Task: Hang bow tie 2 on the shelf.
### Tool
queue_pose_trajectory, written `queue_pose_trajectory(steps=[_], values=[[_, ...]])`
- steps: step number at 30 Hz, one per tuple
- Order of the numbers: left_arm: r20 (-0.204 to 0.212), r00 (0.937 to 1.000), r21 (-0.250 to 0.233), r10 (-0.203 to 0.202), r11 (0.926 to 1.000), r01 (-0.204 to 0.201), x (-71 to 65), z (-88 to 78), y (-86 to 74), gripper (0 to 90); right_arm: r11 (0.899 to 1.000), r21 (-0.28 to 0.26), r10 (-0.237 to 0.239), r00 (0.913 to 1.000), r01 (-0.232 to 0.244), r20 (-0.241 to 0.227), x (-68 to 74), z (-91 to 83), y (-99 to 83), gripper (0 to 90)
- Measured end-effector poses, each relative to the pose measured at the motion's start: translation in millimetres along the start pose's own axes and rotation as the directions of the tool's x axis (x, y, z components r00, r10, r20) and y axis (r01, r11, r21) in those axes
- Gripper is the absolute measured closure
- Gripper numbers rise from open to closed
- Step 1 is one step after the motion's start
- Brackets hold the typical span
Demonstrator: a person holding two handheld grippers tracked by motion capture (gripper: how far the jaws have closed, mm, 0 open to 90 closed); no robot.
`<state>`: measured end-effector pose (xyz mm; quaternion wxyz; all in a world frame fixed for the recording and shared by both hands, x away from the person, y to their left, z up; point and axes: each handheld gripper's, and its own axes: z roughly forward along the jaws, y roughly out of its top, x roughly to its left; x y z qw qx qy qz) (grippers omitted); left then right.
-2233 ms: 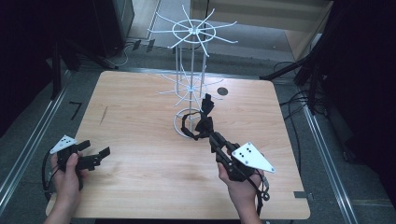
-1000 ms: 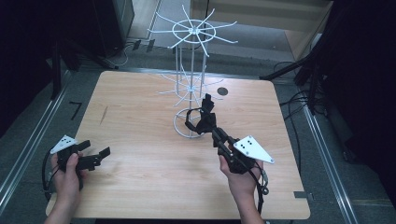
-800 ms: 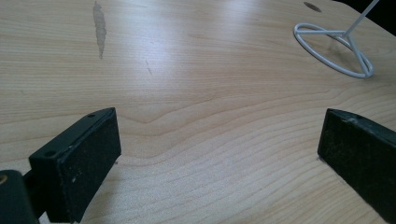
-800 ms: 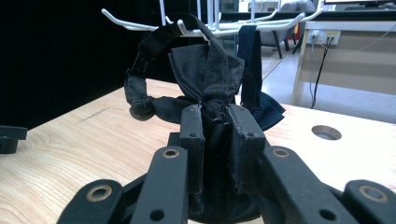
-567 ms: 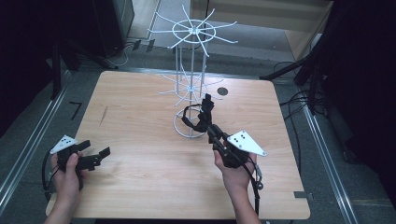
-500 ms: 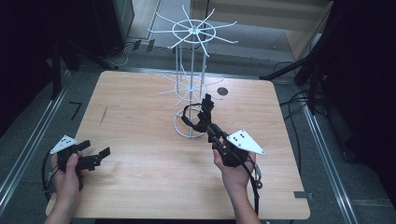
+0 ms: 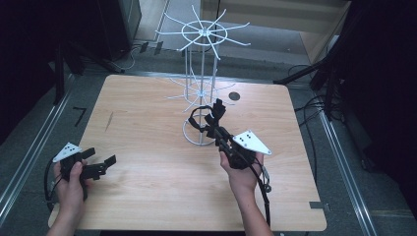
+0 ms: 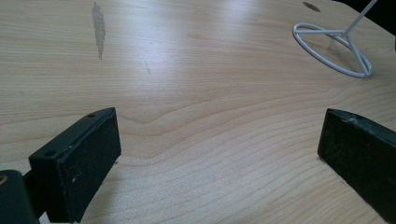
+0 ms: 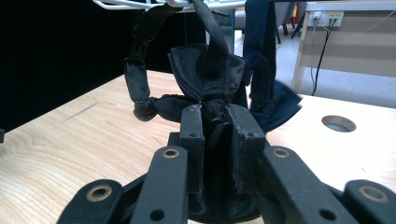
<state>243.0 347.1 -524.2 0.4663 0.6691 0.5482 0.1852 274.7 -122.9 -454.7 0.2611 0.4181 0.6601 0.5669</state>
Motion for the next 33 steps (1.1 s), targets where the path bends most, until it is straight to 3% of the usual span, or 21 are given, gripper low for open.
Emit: queue_pose_trajectory(steps=[12,17,21,33], values=[[0.0,1.0,0.0,0.0,1.0,0.0,-0.2,-0.1,-0.1,0.0,0.999,0.032,0.011,0.9997,-0.01,-0.021,-4.2,10.1,-0.6,75.8],[0.0,1.0,0.001,0.0,1.0,0.0,-0.2,-0.1,-0.1,0.0,0.997,0.067,0.034,0.9983,-0.03,-0.048,-6.6,12.9,-1.1,66.5],[0.0,1.0,0.0,0.0,1.0,0.0,-0.2,0.0,-0.1,0.0,0.993,0.121,0.02,0.9978,-0.013,-0.064,-7.0,15.7,-5.2,56.0],[0.0,1.0,0.0,0.0,1.0,0.0,-0.2,-0.1,-0.1,0.0,0.988,0.152,-0.005,0.9984,0.013,-0.056,-21.0,1.5,-13.9,38.9]])
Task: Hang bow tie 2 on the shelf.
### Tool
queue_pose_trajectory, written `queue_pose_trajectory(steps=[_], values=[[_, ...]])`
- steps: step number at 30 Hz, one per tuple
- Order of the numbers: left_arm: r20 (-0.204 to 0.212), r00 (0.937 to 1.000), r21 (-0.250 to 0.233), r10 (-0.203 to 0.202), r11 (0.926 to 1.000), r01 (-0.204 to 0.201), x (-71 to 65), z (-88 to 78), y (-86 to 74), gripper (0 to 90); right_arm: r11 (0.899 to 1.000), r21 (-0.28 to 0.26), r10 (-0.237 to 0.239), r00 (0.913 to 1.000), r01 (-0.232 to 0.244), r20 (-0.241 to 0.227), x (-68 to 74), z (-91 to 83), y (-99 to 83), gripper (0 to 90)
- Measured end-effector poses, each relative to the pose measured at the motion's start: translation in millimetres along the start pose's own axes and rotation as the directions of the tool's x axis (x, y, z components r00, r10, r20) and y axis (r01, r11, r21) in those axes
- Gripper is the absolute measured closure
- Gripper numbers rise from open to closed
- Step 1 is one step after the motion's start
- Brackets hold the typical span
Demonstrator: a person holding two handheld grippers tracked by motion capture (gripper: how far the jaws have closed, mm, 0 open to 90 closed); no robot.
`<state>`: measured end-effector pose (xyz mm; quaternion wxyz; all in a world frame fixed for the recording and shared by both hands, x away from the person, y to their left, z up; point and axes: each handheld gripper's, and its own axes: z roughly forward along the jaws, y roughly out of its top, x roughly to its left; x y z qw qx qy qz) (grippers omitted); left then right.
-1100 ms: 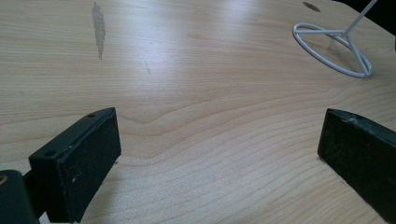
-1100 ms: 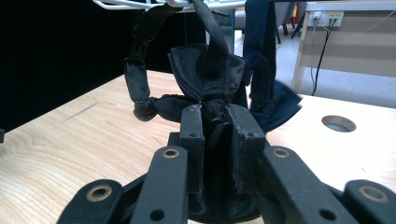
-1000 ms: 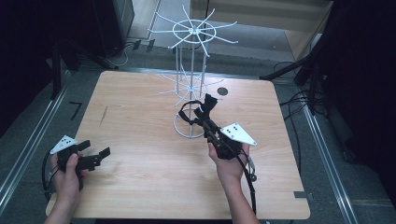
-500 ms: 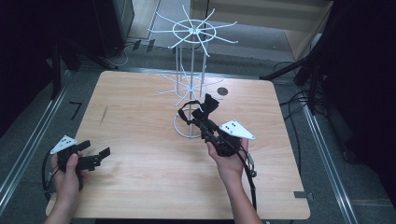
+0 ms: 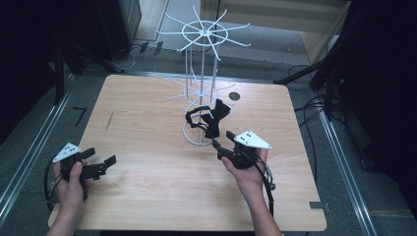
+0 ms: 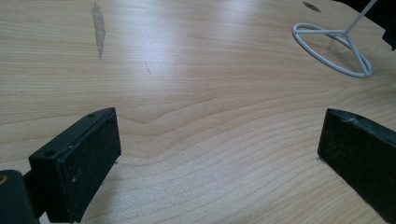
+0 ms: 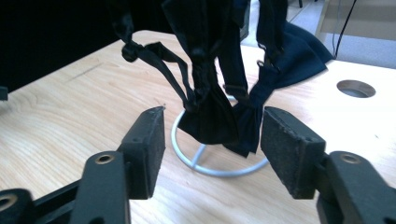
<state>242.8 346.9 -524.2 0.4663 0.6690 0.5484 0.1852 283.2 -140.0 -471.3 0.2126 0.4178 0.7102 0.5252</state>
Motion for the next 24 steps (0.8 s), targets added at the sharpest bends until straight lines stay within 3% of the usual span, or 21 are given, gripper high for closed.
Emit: queue_pose_trajectory(steps=[9,24], values=[[-0.003,1.0,-0.002,0.0,1.0,0.0,-0.5,0.0,-0.1,0.0,1.0,0.013,0.027,0.9993,-0.027,0.028,-17.9,-17.7,-15.7,35.6],[-0.004,1.0,-0.001,0.006,1.0,-0.006,-0.8,-0.2,-0.3,0.0,0.998,0.038,0.044,0.9967,-0.046,0.068,-36.3,-34.9,-36.9,34.1]])
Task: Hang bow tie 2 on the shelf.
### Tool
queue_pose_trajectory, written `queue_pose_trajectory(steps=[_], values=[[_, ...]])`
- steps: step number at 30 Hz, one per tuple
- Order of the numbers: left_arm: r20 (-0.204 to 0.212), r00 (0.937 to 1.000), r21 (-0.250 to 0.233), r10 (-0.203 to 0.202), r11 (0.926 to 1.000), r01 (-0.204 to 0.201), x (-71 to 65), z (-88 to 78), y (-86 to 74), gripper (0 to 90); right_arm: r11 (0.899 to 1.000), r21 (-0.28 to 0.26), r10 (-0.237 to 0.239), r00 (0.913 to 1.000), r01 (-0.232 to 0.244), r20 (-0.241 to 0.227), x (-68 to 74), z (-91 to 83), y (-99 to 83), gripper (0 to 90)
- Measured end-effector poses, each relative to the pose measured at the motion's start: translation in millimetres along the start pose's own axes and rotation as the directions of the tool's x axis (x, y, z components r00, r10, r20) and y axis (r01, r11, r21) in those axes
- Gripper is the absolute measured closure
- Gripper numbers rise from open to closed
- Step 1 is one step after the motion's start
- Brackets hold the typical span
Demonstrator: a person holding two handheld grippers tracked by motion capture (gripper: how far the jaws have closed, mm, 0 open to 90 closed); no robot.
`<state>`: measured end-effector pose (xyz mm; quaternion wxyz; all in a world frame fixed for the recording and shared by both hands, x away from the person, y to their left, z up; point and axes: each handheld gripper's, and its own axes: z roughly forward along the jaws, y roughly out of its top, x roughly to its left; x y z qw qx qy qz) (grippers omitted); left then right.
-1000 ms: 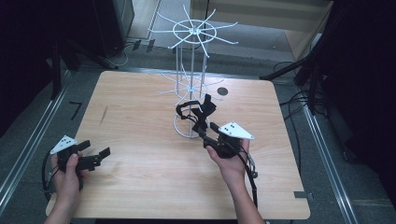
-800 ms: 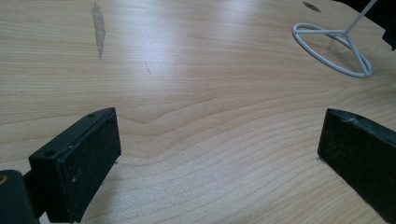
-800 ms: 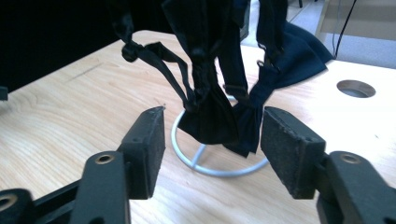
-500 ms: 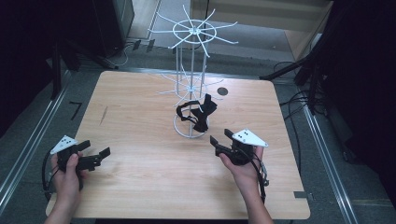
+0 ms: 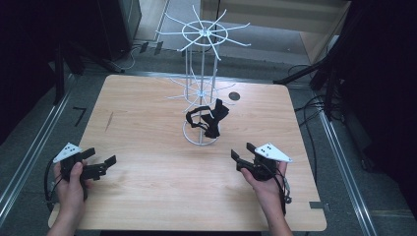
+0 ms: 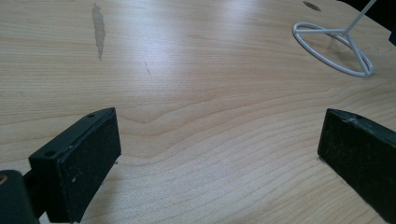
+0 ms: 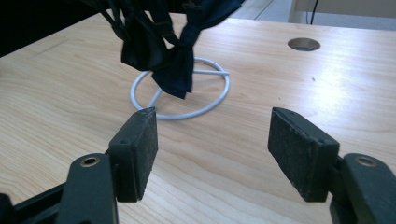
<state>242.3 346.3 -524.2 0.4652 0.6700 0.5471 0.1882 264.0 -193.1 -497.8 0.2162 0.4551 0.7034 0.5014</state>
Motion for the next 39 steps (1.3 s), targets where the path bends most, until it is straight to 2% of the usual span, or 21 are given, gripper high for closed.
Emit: queue_pose_trajectory(steps=[10,18,26,29,39], values=[[0.0,1.0,0.0,0.0,1.0,0.0,0.0,0.0,0.0,0.0,1.0,0.009,0.009,0.9991,-0.01,0.041,-17.3,-10.2,-12.3,33.2],[0.0,1.0,0.0,0.0,1.0,0.0,-0.1,0.0,0.0,0.0,0.999,0.013,0.041,0.9967,-0.042,0.07,-34.5,-20.5,-21.2,29.8],[-0.001,1.0,-0.001,0.0,1.0,0.0,-0.1,0.0,0.0,0.0,0.998,0.025,0.047,0.9939,-0.049,0.1,-48.0,-28.9,-30.0,23.9],[-0.001,1.0,-0.001,0.0,1.0,0.0,-0.2,-0.1,0.0,0.0,0.998,0.027,0.062,0.9911,-0.065,0.118,-55.3,-33.2,-33.4,20.2],[0.0,1.0,0.0,0.0,1.0,0.0,0.0,0.0,0.0,0.0,0.995,0.023,0.098,0.9855,-0.102,0.139,-73.9,-44.1,-41.2,15.8]])
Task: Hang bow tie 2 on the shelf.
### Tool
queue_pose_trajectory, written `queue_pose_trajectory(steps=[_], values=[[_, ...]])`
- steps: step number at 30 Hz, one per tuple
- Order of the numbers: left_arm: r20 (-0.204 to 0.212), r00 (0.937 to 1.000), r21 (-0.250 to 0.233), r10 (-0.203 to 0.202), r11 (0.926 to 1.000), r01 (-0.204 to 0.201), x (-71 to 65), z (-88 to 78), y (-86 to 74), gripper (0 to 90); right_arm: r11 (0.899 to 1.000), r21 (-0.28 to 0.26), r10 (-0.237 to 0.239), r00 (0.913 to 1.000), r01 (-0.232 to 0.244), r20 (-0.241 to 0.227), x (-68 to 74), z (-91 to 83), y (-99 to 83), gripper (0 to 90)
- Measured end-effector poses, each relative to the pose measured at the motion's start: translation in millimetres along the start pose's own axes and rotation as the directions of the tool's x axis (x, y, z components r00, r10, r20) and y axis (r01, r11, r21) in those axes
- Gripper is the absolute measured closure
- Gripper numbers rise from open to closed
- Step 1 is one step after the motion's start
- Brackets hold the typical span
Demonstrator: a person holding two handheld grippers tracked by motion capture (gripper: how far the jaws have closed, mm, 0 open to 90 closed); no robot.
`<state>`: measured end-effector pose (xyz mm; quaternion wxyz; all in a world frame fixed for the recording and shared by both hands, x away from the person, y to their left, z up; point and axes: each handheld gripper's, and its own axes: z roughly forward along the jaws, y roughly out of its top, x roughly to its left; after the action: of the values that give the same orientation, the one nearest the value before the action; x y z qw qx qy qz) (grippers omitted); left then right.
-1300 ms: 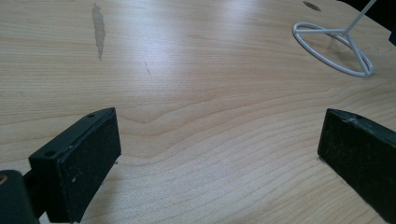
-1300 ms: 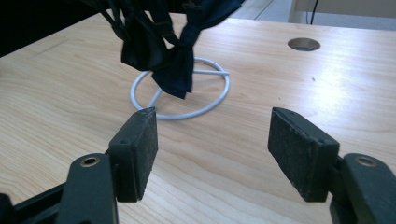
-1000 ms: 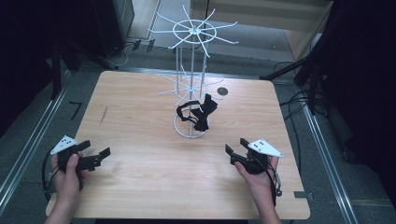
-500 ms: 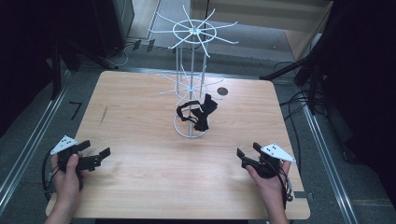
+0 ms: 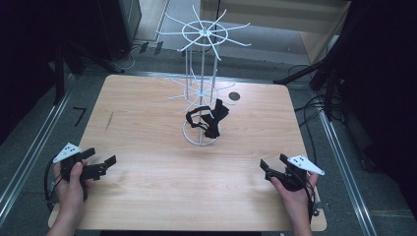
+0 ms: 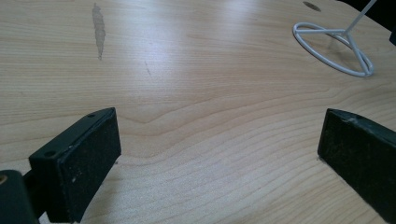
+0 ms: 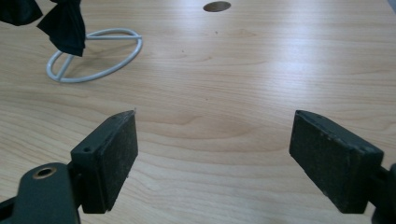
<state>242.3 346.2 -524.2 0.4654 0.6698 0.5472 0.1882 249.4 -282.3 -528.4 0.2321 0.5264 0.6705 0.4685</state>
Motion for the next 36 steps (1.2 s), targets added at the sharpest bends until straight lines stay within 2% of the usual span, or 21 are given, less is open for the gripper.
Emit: queue_pose_trajectory(steps=[11,15,26,33,36], values=[[0.002,1.0,0.0,-0.005,1.0,0.005,0.1,0.0,0.1,0.0,1.0,0.001,0.029,0.9984,-0.029,0.047,-25.9,-9.9,-9.9,14.9],[0.002,1.0,-0.001,-0.006,1.0,0.006,0.2,0.0,0.1,0.0,0.999,0.003,0.053,0.9964,-0.054,0.066,-36.6,-13.3,-13.6,14.7],[0.003,1.0,-0.002,-0.007,1.0,0.007,0.4,-0.1,0.0,0.0,0.998,0.005,0.069,0.9944,-0.069,0.08,-48.1,-18.7,-18.4,14.1],[0.003,1.0,-0.002,-0.008,1.0,0.008,0.6,0.0,0.0,0.0,0.996,0.017,0.08,0.9898,-0.082,0.118,-61.6,-27.3,-26.2,14.1],[0.003,1.0,-0.002,-0.008,1.0,0.008,0.6,0.1,0.0,0.0,0.995,0.013,0.1,0.9865,-0.103,0.129,-67.2,-33.0,-28.9,14.1]])
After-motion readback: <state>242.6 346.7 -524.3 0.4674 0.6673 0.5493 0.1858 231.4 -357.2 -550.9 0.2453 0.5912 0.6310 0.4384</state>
